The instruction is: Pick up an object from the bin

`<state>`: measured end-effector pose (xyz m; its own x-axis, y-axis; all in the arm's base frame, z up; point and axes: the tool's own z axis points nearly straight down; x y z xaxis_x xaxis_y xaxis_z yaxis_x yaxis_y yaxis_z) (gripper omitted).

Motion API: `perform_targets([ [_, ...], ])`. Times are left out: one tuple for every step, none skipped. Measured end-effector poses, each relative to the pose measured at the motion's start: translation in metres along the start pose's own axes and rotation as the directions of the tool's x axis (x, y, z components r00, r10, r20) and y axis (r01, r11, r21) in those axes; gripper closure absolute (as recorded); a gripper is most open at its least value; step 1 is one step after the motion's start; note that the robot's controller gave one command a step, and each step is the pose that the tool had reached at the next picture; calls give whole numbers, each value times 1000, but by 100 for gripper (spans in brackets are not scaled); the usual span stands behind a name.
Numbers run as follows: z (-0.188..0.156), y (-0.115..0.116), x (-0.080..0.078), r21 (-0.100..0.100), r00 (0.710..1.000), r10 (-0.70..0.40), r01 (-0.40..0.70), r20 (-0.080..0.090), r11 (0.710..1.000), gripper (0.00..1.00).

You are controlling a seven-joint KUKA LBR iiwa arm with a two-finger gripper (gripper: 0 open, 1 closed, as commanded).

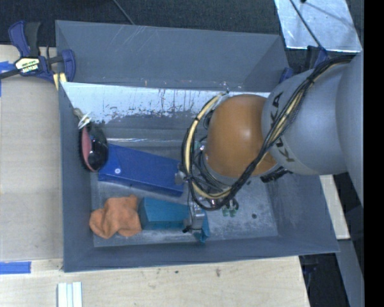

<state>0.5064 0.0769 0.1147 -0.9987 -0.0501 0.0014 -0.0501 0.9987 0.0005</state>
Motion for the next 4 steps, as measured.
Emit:
perform_targets([
  [-29,5,4,1,982,-190,190,-1,982,0],
  [-45,7,2,2,967,-256,256,7,967,0],
  [4,10,8,2,950,-312,312,6,950,0],
  [28,5,13,0,931,-364,364,-1,931,0],
])
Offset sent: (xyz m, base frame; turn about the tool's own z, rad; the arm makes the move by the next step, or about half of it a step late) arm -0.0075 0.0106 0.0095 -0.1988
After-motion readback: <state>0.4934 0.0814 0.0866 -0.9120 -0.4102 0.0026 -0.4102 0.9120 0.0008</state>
